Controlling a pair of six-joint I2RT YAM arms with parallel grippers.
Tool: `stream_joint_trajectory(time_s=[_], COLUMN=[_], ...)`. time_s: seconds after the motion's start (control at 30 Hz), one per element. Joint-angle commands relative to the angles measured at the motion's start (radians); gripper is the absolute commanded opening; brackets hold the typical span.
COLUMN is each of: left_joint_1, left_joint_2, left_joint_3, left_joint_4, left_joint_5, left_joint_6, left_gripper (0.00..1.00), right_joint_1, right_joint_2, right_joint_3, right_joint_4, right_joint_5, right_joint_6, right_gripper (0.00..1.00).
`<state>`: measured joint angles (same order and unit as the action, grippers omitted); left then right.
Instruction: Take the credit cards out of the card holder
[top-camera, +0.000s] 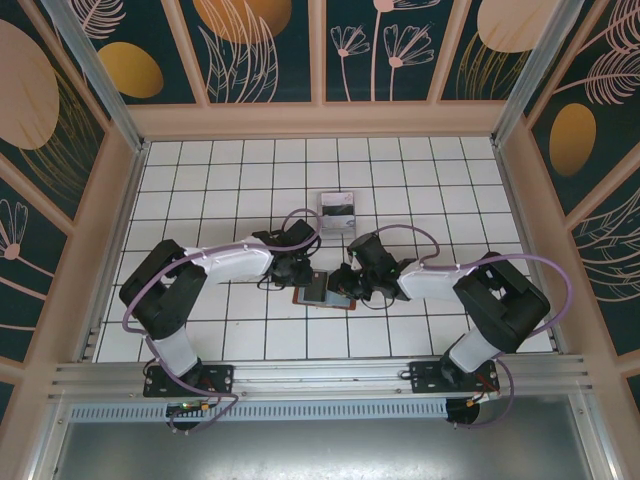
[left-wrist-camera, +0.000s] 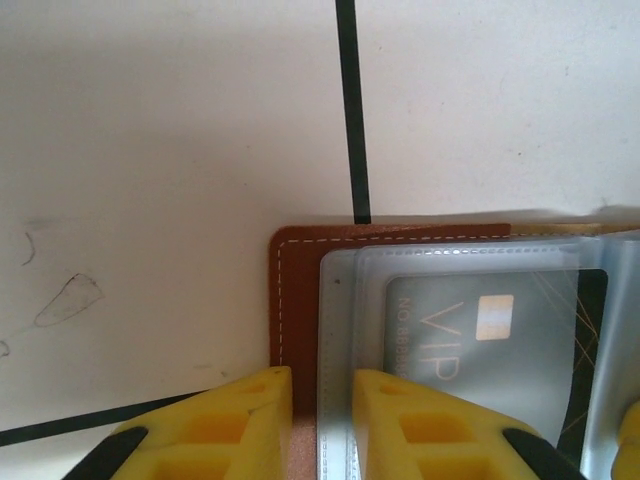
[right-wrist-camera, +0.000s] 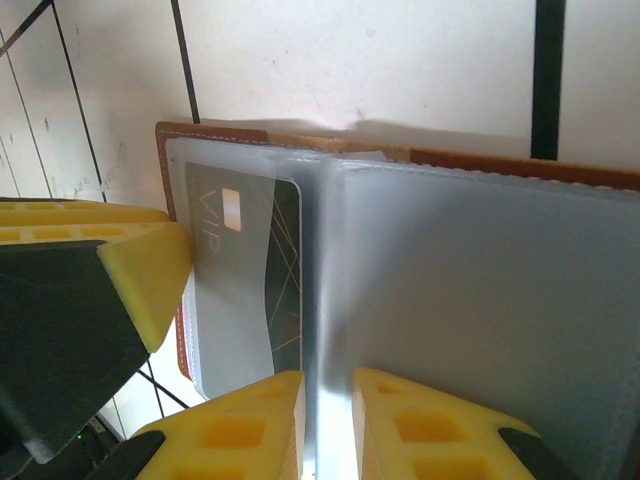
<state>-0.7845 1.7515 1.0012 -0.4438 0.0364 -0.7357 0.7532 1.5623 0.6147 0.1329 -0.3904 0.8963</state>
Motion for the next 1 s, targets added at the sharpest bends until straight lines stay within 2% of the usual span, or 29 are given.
stream_joint_trajectory(time_s=[0.0,0.33,0.73,0.97], left_joint_1=[0.004,0.004,0.004,0.004], left_joint_2=[0.031,0.028,0.027,0.025], left_joint_3=[-0.07,-0.129,-0.154,-0.163], left_joint_4=[-0.014,0.055,0.08,0.084], left_joint_5=[0.003,0.044,0.055,0.058], left_joint_6=[0.001,-0.016,-0.025,-0.027], left_gripper=[0.24,0.22,0.22,0.22], right_joint_1=[-0.01,-0.01,-0.005,-0.003], right_joint_2=[0.014,0.052,-0.036,0.015], right_joint_3=[0.036,0.052,0.107,0.12], right_joint_4=[-0.022,-0.01,-0.08,-0.048], right_joint_5=[0.026,0.01,0.03,0.006], right_joint_6=[-0.021,-0.022,-0.028,-0.028], right_gripper=[0.21,0.21,0.21,0.22])
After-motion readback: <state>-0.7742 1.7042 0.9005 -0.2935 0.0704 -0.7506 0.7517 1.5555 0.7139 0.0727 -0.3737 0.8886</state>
